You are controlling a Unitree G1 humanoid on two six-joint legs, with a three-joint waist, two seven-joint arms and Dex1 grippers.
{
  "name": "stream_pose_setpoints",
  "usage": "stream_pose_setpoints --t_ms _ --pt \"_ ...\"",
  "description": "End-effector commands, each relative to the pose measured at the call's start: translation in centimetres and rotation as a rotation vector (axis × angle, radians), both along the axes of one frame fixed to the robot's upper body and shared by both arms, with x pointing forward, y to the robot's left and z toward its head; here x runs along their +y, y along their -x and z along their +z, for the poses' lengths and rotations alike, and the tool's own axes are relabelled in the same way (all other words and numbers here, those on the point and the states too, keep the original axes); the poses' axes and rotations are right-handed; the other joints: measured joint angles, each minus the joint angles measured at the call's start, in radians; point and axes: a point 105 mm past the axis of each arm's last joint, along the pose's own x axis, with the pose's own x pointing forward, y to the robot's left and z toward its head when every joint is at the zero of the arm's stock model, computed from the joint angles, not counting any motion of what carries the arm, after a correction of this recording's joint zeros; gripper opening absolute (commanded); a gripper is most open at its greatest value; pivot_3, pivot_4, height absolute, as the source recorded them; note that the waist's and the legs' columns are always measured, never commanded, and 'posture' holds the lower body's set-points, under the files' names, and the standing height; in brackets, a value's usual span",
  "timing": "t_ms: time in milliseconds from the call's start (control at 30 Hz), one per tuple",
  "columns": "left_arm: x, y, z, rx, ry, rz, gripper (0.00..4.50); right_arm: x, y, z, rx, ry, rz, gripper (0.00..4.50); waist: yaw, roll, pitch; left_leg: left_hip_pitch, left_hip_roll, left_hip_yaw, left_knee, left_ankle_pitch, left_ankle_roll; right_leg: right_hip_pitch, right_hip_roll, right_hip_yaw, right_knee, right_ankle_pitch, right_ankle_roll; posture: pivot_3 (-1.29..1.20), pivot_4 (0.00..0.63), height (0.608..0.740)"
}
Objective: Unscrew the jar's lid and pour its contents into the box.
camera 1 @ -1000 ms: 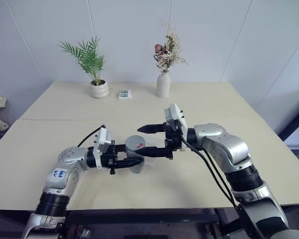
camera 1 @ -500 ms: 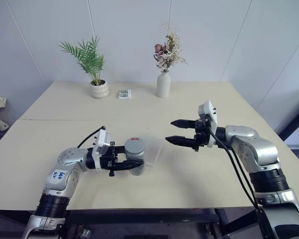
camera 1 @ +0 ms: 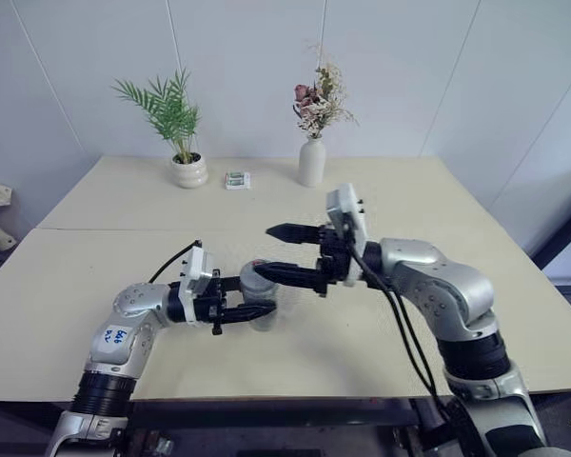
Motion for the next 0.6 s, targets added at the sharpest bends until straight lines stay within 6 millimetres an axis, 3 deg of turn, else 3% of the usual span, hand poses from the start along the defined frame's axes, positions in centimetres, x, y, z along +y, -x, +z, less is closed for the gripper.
stream_pose_setpoints --t_ms 33,600 --pt "0.0 0.2 1.1 -0.057 0.008 -0.001 1.99 0.8 1.0 0.7 -0.048 0.012 0.022 4.43 0.000 0.000 0.000 0.000 0.000 0.000 0.000 0.000 0.000 0.000 0.000 0.000 0.000 0.000 0.000 0.00 0.150 0.740" --pt "-0.1 0.1 1.1 -0.049 0.003 -0.010 1.99 2.7 1.3 -1.0 -0.017 0.095 0.054 4.43 -0.001 0.000 0.000 0.000 0.000 0.000 0.000 0.000 0.000 0.000 0.000 0.000 0.000 0.000 0.000 0.00 0.150 0.740"
